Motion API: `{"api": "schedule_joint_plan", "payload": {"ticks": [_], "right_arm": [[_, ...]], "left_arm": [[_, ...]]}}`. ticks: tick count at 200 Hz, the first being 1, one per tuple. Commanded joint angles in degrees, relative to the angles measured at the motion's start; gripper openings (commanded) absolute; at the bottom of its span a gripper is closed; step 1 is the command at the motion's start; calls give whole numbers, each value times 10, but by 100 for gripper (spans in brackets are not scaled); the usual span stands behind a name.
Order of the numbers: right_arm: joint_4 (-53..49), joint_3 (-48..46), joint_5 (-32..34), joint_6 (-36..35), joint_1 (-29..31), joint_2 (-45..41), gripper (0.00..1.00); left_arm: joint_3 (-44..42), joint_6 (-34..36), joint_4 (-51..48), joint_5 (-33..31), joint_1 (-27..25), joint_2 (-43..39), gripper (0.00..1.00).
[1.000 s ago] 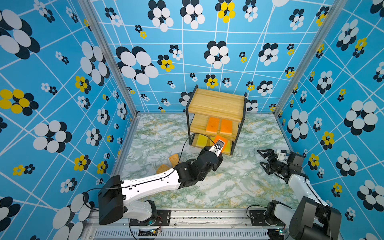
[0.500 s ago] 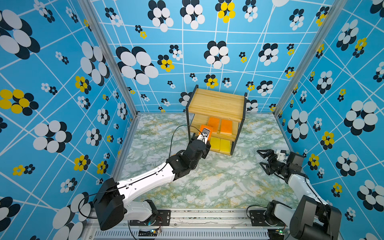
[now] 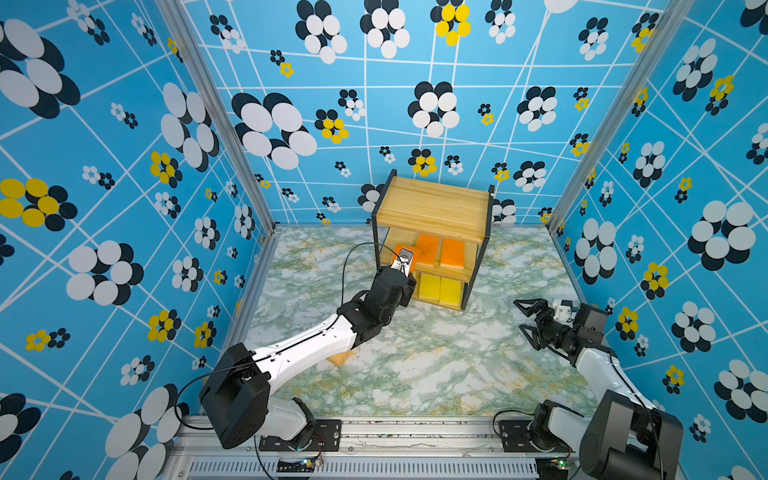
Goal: Place and organize the cleaning sponges onto the shelf
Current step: 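Carry the orange sponge with the left gripper onto the shelf's upper tier, then lower the orange sponge beside the other orange sponges and open the left gripper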
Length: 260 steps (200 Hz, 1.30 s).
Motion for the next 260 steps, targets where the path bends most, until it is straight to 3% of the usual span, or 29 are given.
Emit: {"api": "schedule_joint_plan", "payload": {"ticks": [1, 128, 260], "right_arm": [[10, 13, 1, -3, -4, 0, 99], [1, 16, 1, -5, -3, -6, 99], [-5, 18, 2, -9, -4, -8, 99]], "left_arm": [[26, 11, 23, 15, 12, 13, 58], [77, 31, 50, 34, 37, 85, 58], [68, 33, 105, 24, 52, 110, 58]]}}
